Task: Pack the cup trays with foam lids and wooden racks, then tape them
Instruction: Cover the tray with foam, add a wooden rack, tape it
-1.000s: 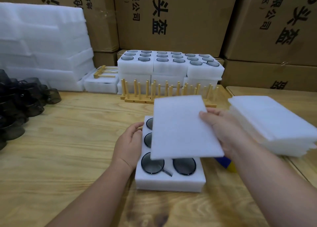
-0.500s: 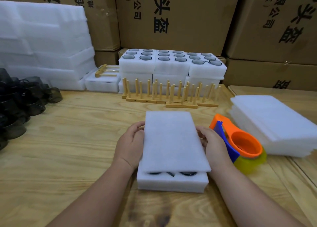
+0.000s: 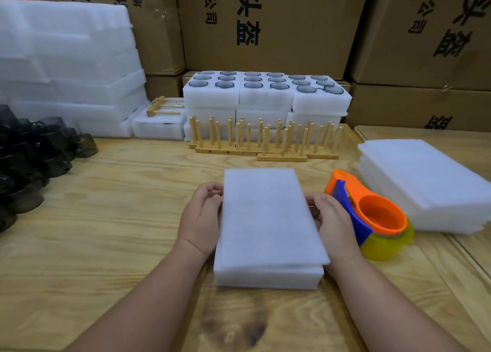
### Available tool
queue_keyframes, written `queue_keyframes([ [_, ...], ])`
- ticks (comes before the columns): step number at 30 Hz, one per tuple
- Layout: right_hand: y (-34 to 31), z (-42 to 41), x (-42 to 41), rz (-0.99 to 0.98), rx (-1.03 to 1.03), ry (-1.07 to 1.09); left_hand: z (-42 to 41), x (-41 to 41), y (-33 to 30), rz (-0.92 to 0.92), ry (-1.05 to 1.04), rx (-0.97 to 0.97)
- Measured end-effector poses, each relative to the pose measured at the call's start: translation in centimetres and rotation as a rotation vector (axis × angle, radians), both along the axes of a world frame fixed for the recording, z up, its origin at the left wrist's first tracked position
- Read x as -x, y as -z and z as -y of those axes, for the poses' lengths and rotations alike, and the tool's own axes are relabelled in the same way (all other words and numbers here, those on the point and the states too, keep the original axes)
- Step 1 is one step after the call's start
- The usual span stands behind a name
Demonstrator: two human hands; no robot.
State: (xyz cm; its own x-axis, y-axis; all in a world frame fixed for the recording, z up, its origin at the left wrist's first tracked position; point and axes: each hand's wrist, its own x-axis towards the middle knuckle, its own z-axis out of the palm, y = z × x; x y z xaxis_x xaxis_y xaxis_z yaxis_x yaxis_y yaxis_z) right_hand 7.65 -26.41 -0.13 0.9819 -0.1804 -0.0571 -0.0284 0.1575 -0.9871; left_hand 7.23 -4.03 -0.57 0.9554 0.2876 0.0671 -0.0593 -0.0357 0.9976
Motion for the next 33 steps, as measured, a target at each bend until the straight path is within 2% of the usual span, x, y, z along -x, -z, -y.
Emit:
queue_keyframes([
  [7,0.1,0.0,0.2,0.015,-0.071,-0.033,0.0,-0.2,-0.3,-0.034,-0.03,0.017],
  [21,0.0,-0.1,0.5,0.009,-0.007,-0.032,0.1,0.0,-0.6,-0.094,-0.041,0.01],
  [25,-0.1,-0.3,0.5,0.009,-0.009,-0.029,-0.1,0.0,-0.6,-0.093,-0.043,-0.043],
  [28,-0.3,-0.3,0.6,0.016,-0.014,-0.021,-0.9,-0.5,-0.5,-0.106,0.009,-0.255],
  [33,-0.3,-0.3,0.8,0.036,-0.088,-0.05,-2.8,-2.4,0.1,-0.182,0.071,-0.973],
])
